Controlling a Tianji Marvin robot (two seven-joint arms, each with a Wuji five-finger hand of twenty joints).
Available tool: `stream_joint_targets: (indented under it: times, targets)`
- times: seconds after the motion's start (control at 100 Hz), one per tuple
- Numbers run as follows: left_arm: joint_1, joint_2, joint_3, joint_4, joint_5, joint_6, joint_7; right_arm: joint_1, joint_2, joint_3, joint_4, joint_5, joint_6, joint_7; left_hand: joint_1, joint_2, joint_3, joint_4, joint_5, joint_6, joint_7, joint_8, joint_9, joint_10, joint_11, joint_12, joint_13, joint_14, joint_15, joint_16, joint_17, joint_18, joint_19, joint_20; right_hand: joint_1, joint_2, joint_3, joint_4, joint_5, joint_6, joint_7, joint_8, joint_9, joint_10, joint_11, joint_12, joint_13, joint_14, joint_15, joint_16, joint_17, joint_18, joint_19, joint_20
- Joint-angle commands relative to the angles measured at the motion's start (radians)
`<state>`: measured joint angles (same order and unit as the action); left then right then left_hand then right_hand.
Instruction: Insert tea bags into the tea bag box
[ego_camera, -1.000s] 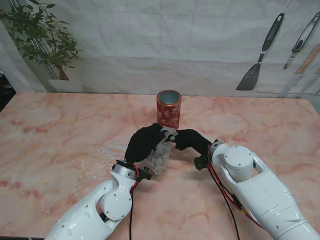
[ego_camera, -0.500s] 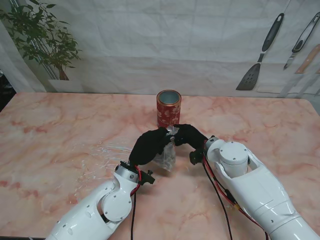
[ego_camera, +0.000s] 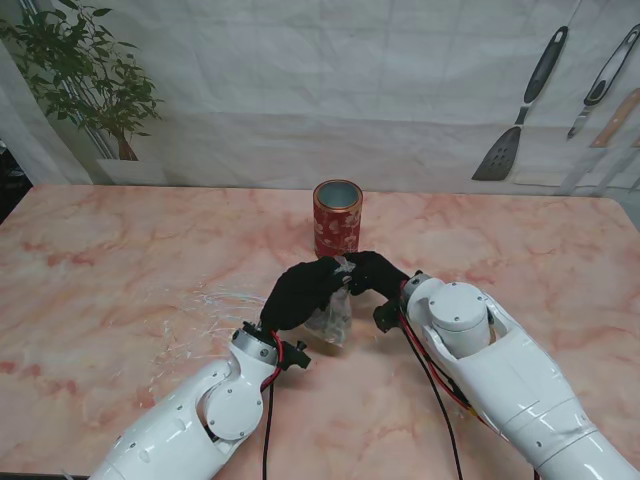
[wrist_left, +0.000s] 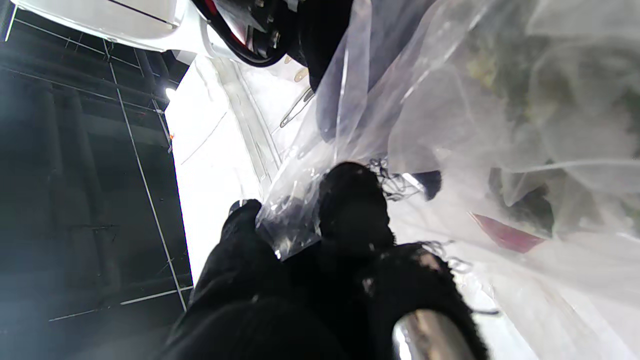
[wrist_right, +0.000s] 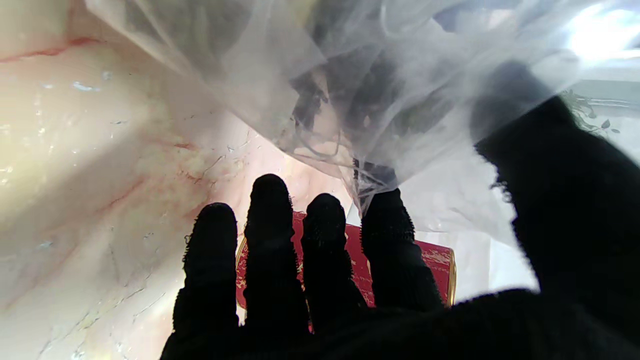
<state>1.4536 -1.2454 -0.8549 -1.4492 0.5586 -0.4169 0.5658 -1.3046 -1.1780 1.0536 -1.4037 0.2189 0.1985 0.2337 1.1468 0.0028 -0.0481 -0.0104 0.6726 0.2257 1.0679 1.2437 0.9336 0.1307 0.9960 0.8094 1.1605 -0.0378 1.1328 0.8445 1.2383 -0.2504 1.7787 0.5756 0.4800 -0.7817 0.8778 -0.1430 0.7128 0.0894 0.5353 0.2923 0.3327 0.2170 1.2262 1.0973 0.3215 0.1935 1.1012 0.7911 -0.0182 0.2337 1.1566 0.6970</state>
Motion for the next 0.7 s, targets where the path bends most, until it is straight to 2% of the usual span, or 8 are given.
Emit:
stream_joint_targets:
  times: [0.0, 0.2, 0.28, 0.32, 0.34, 0.43, 0.52, 0.69]
  targets:
    - [-0.007, -0.013, 0.006, -0.007, 0.001, -0.010, 0.007, -0.001, -0.008, -0.013, -0.002, -0.024, 0.014, -0.012, 0.071, 0.043, 0.060, 0.043, 0.086, 0.177, 0.138, 0.024, 0.106, -0.118, 0.206, 0.006, 0.108, 0.177, 0.321, -0.014, -0.124, -0.095, 0.290, -0.014, 0.036, -0.070, 0.055, 0.008, 0.026, 0.022, 0.013, 0.020, 0.027, -0.017, 0.043, 0.018, 0.032, 0.001, 0.036, 0.018, 0.013, 0.021, 0.038, -0.006]
    - [-0.002, -0.019, 0.010, -0.023, 0.000, -0.023, 0.021, -0.005, -0.028, -0.027, -0.008, -0.026, 0.046, -0.084, 0.075, 0.042, 0.060, 0.042, 0.086, 0.180, 0.140, 0.024, 0.107, -0.116, 0.208, 0.002, 0.108, 0.176, 0.316, -0.011, -0.124, -0.095, 0.289, -0.016, 0.027, -0.061, 0.081, -0.001, 0.129, 0.018, 0.116, 0.069, 0.084, -0.020, 0.053, 0.029, 0.072, 0.007, 0.047, 0.017, 0.032, 0.034, 0.061, -0.016]
    - [0.000, -0.019, 0.015, -0.023, 0.002, -0.032, 0.022, -0.012, -0.048, -0.030, -0.009, -0.008, 0.062, -0.149, 0.075, 0.041, 0.059, 0.042, 0.087, 0.180, 0.141, 0.023, 0.108, -0.116, 0.210, 0.001, 0.108, 0.176, 0.315, -0.011, -0.124, -0.095, 0.290, -0.017, 0.039, -0.013, 0.066, 0.008, 0.204, -0.015, 0.187, 0.088, 0.117, -0.038, 0.054, 0.027, 0.092, 0.001, 0.048, 0.012, 0.036, 0.035, 0.062, -0.024]
    - [0.000, -0.018, 0.017, -0.022, 0.004, -0.034, 0.020, -0.020, -0.065, -0.028, -0.009, 0.027, 0.067, -0.198, 0.075, 0.042, 0.059, 0.042, 0.087, 0.181, 0.141, 0.023, 0.108, -0.116, 0.210, 0.001, 0.109, 0.176, 0.315, -0.010, -0.124, -0.095, 0.290, -0.017, 0.090, -0.020, 0.068, -0.078, 0.217, -0.029, 0.331, -0.120, 0.150, -0.042, 0.058, 0.017, 0.109, 0.005, 0.056, 0.001, 0.040, 0.039, 0.068, -0.033]
    - [0.000, -0.018, 0.018, -0.021, 0.005, -0.034, 0.019, -0.024, -0.073, -0.026, -0.010, 0.046, 0.070, -0.217, 0.076, 0.041, 0.059, 0.042, 0.087, 0.181, 0.141, 0.023, 0.108, -0.116, 0.211, 0.000, 0.109, 0.177, 0.316, -0.010, -0.124, -0.095, 0.290, -0.017, 0.110, -0.008, 0.063, -0.091, 0.213, -0.033, 0.380, -0.178, 0.158, -0.044, 0.059, 0.013, 0.113, 0.005, 0.057, -0.001, 0.039, 0.037, 0.068, -0.035]
    - [0.000, -0.015, 0.016, -0.021, 0.002, -0.026, 0.008, -0.030, -0.087, -0.017, -0.009, 0.098, 0.067, -0.243, 0.077, 0.040, 0.059, 0.042, 0.090, 0.181, 0.141, 0.023, 0.111, -0.114, 0.211, -0.001, 0.109, 0.179, 0.318, -0.009, -0.124, -0.095, 0.290, -0.018, 0.207, 0.069, 0.014, -0.106, 0.207, -0.053, 0.511, -0.278, 0.155, -0.053, 0.050, -0.014, 0.094, 0.000, 0.044, -0.017, 0.020, 0.028, 0.049, -0.043]
    - [-0.002, -0.011, 0.009, -0.021, 0.004, -0.005, 0.002, -0.037, -0.093, -0.003, -0.014, 0.135, 0.062, -0.259, 0.077, 0.038, 0.059, 0.042, 0.090, 0.181, 0.141, 0.022, 0.111, -0.112, 0.212, -0.002, 0.109, 0.181, 0.320, -0.008, -0.124, -0.095, 0.290, -0.018, 0.261, 0.128, -0.003, -0.087, 0.227, -0.026, 0.552, -0.254, 0.124, -0.048, 0.030, -0.035, 0.046, 0.002, 0.025, -0.030, -0.017, 0.004, 0.018, -0.052]
    - [-0.011, -0.002, -0.014, -0.017, 0.025, 0.035, 0.001, -0.053, -0.072, 0.032, -0.047, 0.128, 0.070, -0.209, 0.076, 0.037, 0.058, 0.042, 0.094, 0.183, 0.140, 0.021, 0.113, -0.112, 0.212, -0.004, 0.109, 0.183, 0.322, -0.008, -0.124, -0.095, 0.290, -0.019, 0.320, 0.191, -0.003, -0.043, 0.175, 0.048, 0.573, -0.092, 0.026, -0.033, 0.013, -0.059, -0.048, -0.005, -0.004, -0.050, -0.067, -0.027, -0.032, -0.050]
